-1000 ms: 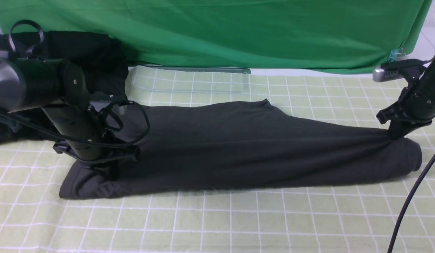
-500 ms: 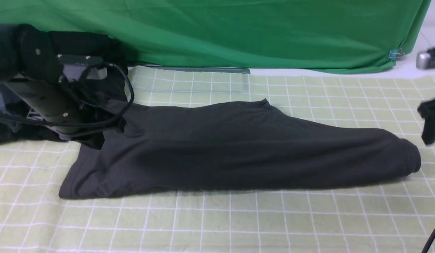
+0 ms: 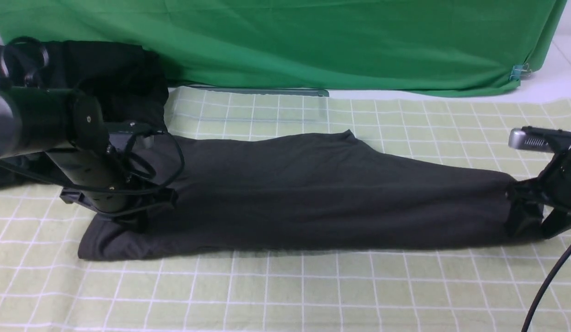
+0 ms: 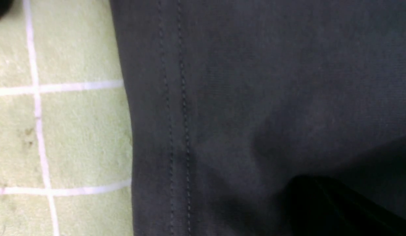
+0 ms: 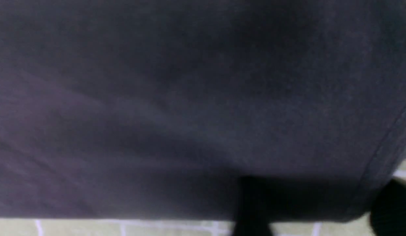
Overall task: Fold a long-sleeved shirt over a green coffee tablecloth.
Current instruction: 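Pull the folded dark garment lengthwise by its ends to straighten it flat on the table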
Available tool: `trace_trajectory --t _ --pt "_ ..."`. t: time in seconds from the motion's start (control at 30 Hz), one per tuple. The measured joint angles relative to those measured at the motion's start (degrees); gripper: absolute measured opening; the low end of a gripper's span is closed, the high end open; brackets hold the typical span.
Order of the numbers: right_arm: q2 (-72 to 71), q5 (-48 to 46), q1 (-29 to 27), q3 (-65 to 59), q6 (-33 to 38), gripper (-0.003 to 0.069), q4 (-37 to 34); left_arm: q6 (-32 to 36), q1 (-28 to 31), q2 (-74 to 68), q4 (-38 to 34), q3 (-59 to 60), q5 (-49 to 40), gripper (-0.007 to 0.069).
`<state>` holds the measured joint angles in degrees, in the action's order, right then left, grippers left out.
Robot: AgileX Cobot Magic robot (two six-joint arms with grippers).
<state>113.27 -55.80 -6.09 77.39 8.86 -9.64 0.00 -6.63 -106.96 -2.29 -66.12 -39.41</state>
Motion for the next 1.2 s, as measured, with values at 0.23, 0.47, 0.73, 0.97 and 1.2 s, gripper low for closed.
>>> trace_trajectory --t 0.23,0.47,0.73,0.97,1.2 --pt "-2.4 -8.1 -0.4 0.0 -0.1 0.0036 6.3 0.0 0.0 0.5 0.1 -0.2 -0.7 -0.0004" --pt "-4.9 -12.4 -1.5 -0.1 -3.1 0.0035 11.5 0.0 0.1 4.7 0.5 0.4 -4.3 -0.0004" --pt "-4.2 -13.2 -1.8 -0.1 -6.4 0.0349 14.1 0.0 0.1 6.6 -0.3 0.7 -6.8 -0.0004" --pt "-11.7 -12.4 0.8 -0.1 -8.9 0.0374 14.4 0.9 -0.2 10.2 -5.9 0.7 -2.9 -0.0004" --pt "-14.6 -1.7 11.5 1.2 -0.7 0.0045 0.1 5.0 -3.3 6.5 -14.8 0.3 3.8 -0.0004"
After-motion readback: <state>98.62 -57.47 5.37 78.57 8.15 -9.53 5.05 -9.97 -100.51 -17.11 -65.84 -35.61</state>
